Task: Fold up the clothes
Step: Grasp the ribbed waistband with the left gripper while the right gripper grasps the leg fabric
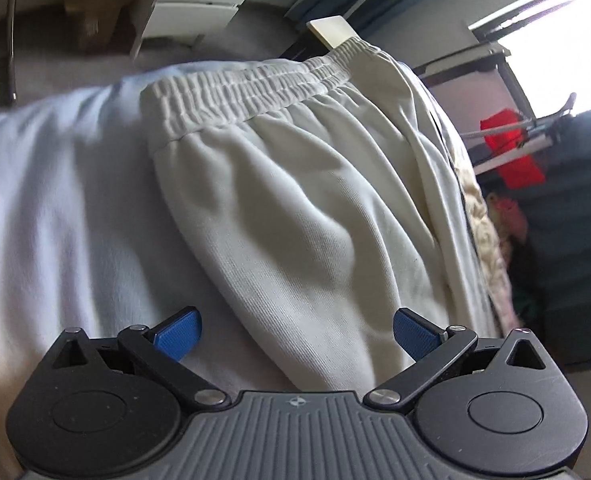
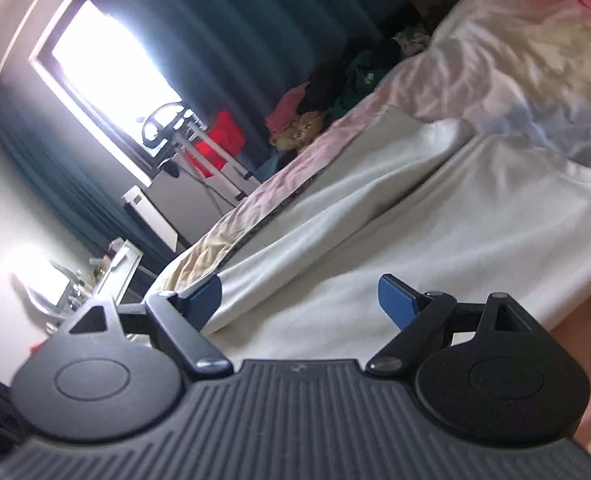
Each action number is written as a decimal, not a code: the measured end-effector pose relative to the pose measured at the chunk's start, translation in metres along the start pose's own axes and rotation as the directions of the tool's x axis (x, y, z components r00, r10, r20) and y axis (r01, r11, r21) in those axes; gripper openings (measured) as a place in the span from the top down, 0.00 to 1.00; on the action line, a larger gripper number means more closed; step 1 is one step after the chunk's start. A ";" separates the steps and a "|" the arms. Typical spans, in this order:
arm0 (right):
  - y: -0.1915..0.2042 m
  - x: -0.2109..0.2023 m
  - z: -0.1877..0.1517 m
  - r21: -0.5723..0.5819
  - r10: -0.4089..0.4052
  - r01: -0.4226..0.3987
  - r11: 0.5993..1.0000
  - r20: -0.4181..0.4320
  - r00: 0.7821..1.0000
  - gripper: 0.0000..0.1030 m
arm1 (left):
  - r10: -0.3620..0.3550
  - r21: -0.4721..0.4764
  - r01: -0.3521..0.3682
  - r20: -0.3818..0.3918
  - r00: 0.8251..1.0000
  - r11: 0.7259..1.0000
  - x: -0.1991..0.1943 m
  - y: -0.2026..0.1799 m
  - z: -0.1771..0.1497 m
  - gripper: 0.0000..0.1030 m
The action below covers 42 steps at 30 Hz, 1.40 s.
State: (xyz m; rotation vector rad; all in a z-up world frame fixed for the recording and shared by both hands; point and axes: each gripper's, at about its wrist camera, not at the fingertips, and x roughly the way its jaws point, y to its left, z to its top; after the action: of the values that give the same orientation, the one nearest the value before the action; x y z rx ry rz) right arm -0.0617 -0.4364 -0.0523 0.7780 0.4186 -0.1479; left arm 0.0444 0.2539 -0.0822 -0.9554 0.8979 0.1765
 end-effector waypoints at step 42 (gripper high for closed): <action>-0.046 0.040 0.102 0.360 -0.271 0.170 0.917 0.252 0.929 0.93 | -0.269 -0.005 0.285 0.309 0.912 0.959 -0.029 -0.078 0.078 0.96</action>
State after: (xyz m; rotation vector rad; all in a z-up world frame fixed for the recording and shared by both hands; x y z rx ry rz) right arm -0.0062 -0.5399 -0.0342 1.0224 0.1942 -0.5570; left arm 0.1105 0.2745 0.0087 -1.0582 0.4678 0.1001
